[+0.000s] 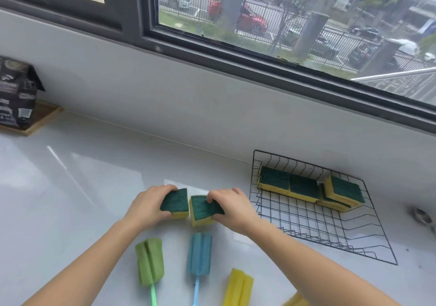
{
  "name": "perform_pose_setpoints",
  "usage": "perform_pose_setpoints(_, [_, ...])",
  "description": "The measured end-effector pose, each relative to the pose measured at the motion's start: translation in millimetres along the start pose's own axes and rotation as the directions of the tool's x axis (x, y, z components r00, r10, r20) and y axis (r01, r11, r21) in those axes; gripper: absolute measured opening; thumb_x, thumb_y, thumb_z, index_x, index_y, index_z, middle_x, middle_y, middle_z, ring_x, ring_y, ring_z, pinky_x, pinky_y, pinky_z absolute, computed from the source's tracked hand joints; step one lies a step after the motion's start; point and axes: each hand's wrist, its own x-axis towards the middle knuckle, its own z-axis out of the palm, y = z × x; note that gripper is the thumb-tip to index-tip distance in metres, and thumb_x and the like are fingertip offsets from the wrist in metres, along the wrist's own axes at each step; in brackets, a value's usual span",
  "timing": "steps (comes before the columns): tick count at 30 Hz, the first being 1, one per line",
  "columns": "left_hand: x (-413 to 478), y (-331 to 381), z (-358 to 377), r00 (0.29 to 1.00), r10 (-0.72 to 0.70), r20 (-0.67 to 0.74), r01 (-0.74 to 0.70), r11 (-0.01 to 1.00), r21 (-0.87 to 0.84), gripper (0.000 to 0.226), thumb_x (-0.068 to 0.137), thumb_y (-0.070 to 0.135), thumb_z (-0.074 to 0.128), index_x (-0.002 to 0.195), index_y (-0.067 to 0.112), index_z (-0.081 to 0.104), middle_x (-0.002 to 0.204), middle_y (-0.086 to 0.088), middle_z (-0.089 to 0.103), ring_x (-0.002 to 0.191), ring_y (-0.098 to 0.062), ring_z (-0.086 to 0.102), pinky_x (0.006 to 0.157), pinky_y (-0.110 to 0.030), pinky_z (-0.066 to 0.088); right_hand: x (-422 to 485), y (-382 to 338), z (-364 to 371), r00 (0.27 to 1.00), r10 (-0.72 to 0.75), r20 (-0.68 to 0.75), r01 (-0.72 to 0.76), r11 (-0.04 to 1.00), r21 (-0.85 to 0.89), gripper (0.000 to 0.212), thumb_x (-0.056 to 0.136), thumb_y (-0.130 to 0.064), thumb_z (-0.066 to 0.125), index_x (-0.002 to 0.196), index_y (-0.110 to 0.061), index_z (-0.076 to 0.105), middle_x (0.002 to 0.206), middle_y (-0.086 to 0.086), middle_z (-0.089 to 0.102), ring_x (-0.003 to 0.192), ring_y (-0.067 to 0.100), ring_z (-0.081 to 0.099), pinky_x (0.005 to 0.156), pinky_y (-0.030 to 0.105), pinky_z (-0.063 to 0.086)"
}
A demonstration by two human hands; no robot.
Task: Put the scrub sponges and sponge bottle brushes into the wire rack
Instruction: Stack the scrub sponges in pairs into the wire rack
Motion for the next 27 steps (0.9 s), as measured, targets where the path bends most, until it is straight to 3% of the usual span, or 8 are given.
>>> perform_pose_setpoints(6, [-13,36,-25,0.987,0.058,-0.152,-0.061,0.998,-0.017,0.057,0.074,0.021,0.07,0.128,0.031,0.054,0.125,0.009,0.063,0.114,-0.016,0.056,0.092,-0.029,0.045,-39,-5,-39,0.987,-0.008,-0.163,0.016,0.999,0.049,0.027,0.08,-0.023,0.067,0.105,-0.025,0.056,0.109,-0.006,0.066,0.104,0.018,0.056,0.098,0.036,0.034])
perform_pose_setpoints(10, [-18,79,-37,0.983,0.071,-0.17,-0.078,0.996,-0.033,0.053,0.071,0.025,0.071,0.121,0.033,0.054,0.119,0.01,0.065,0.111,-0.016,0.059,0.088,-0.033,0.05,-85,14,-62,0.969,0.058,-0.24,-0.043,0.997,0.07,0.025,0.081,-0.028,0.069,0.103,-0.028,0.059,0.106,-0.006,0.067,0.096,0.02,0.056,0.084,0.03,0.037])
perform_pose_setpoints(13, [-18,110,-39,0.978,0.098,-0.182,-0.112,0.991,-0.066,0.042,0.069,0.027,0.071,0.108,0.032,0.055,0.11,0.012,0.068,0.104,-0.017,0.063,0.081,-0.029,0.051,-120,37,-69,0.957,0.166,-0.24,-0.14,0.983,0.12,0.022,0.083,-0.031,0.068,0.103,-0.033,0.058,0.105,-0.012,0.065,0.096,0.016,0.053,0.081,0.031,0.044])
perform_pose_setpoints(17, [-11,155,-31,0.964,0.189,-0.185,-0.199,0.98,-0.033,0.033,0.07,0.027,0.071,0.099,0.029,0.057,0.097,0.008,0.069,0.09,-0.02,0.063,0.068,-0.025,0.038,-157,75,-73,0.936,0.291,-0.197,-0.26,0.951,0.168,0.02,0.086,-0.033,0.065,0.105,-0.036,0.057,0.111,-0.014,0.061,0.102,0.012,0.052,0.087,0.036,0.051])
perform_pose_setpoints(23, [14,216,-9,0.954,0.277,-0.115,-0.277,0.961,0.014,0.035,0.073,0.026,0.07,0.105,0.026,0.057,0.102,0.005,0.068,0.093,-0.02,0.059,0.072,-0.026,0.039,-187,135,-72,0.885,0.433,-0.173,-0.396,0.893,0.213,0.02,0.086,-0.034,0.065,0.102,-0.037,0.055,0.117,-0.009,0.063,0.098,0.011,0.055,0.08,0.028,0.051])
perform_pose_setpoints(27, [43,252,8,0.938,0.332,-0.099,-0.329,0.943,0.047,0.038,0.074,0.018,0.069,0.108,0.022,0.055,0.106,0.003,0.066,0.098,-0.021,0.058,0.08,-0.03,0.043,-184,166,-78,0.876,0.455,-0.16,-0.415,0.88,0.232,0.022,0.085,-0.032,0.066,0.103,-0.035,0.054,0.117,-0.007,0.063,0.099,0.013,0.055,0.083,0.033,0.054])
